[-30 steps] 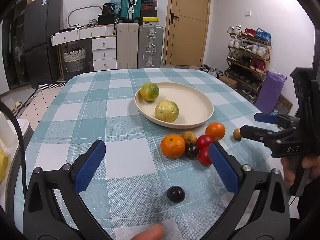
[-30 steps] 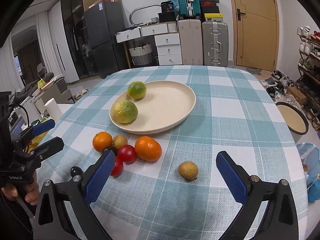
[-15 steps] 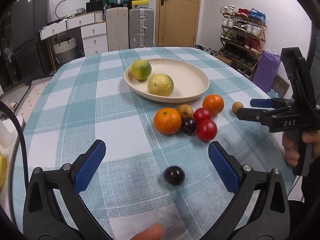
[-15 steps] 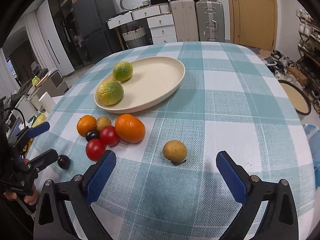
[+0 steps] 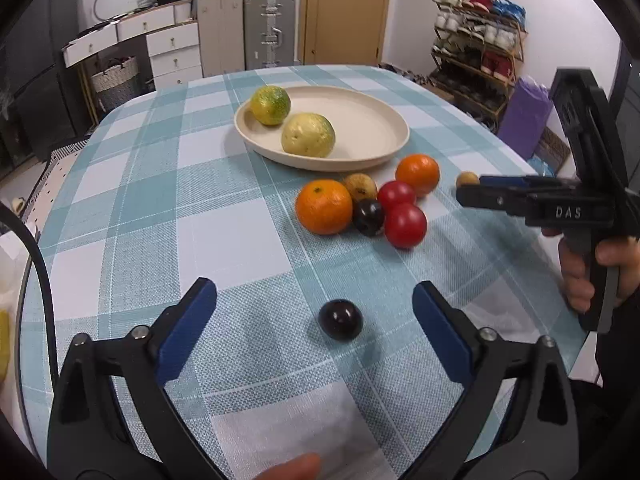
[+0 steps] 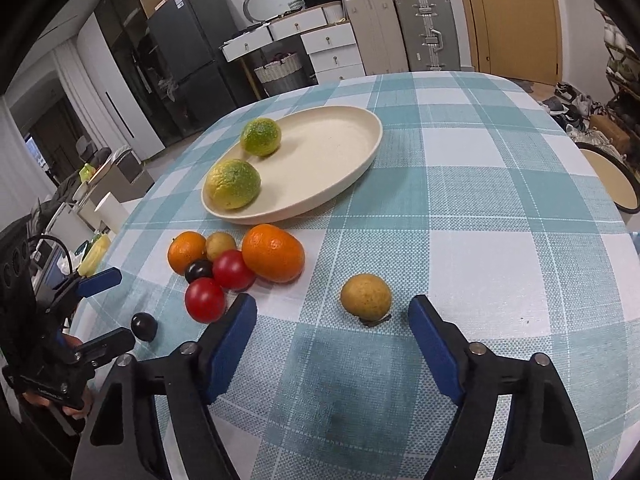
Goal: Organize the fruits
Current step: 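Withdraw both tools from the plate toward the remaining fruits, then grasp the dark plum with the left gripper while the right gripper grasps the brown kiwi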
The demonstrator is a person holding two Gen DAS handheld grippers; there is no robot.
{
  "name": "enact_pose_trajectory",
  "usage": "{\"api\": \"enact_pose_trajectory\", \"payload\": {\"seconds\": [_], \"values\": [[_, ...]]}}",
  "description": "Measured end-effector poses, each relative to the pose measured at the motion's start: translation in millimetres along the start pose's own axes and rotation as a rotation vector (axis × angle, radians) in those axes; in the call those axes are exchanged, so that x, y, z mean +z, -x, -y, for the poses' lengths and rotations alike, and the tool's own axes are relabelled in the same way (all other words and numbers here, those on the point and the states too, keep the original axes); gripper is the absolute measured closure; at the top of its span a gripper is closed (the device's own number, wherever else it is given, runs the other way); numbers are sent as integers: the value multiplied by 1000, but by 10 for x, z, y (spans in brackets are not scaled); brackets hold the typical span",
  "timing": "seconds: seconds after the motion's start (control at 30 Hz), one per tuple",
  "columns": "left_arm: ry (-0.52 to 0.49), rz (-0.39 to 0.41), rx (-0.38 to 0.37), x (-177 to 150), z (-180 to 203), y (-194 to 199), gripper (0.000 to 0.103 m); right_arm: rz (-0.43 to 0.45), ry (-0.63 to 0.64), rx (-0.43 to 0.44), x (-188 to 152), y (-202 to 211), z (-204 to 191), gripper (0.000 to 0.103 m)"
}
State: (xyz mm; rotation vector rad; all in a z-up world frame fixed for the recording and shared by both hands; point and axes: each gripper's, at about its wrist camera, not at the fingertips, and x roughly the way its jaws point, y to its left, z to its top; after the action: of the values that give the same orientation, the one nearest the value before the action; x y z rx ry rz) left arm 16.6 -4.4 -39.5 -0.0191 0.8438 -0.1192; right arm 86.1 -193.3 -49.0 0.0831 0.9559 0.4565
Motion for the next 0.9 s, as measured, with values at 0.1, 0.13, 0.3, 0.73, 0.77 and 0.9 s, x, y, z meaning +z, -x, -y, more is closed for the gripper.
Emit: {"api": "enact_pose_trajectory", "payload": {"seconds": [0.1,0.13,0.3,0.73,0.77,0.9], "values": [[-23,-24,0,-19,26,-43,19,1,0,1,-2,-6,0,28],[-22,-32,-6,-26,25,-56,22,-1,-2,0,-4,-7,5,29],[-56,-53,-38,-71,59,-79,39,1,-9,-3,1,-12,30,35],[-77,-73,-77,-116,82,-100,64,-1,-23,-18,17,-28,52,52],[-77,-73,-77,-117,82,-101,65,-2,-19,-22,18,-31,47,52],[-80,-73,-85,-117,73,-94,74,-6,-7,-38,12,-36,32,63]]}}
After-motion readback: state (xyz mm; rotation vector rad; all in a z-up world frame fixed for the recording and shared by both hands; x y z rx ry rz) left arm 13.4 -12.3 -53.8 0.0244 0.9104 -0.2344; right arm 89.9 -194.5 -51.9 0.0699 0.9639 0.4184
